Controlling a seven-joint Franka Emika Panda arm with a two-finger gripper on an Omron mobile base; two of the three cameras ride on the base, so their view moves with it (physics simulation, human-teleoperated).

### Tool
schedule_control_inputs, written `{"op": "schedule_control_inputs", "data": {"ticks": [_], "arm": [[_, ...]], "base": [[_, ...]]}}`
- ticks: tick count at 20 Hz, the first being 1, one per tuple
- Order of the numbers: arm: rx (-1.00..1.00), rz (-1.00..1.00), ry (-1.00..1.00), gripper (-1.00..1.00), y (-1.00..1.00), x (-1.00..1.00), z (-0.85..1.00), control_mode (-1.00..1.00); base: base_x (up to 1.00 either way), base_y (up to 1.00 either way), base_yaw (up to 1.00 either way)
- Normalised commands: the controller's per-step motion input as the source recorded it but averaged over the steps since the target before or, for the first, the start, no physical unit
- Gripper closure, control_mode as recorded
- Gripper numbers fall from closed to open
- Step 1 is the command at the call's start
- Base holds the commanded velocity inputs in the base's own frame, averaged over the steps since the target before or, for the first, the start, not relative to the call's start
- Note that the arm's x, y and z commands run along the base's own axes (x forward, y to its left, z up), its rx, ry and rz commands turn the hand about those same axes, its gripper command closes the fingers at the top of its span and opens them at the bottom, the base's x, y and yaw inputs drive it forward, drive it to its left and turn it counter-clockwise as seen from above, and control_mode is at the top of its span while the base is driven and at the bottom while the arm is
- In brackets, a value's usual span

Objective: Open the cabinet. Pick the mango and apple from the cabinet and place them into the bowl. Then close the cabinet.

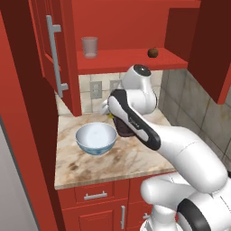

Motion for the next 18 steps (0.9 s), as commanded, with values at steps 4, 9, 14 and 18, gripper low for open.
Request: {"op": "schedule_control_inputs", "data": {"ticks": [4,9,14,18], "arm": [[0.0,0.02,0.02,1.0,0.14,0.39,-0.42,-1.0],[0.0,0.02,0.0,1.0,0.13,0.34,-0.45,-1.0],[-0.01,0.01,0.0,1.0,0.17,0.24,-0.47,-1.0],[0.0,0.0,0.0,1.0,0.18,0.19,-0.43,-1.0]], "base": [[0.0,0.0,0.0],[0.0,0.0,0.0],[0.0,0.0,0.0],[0.0,0.0,0.0]]}}
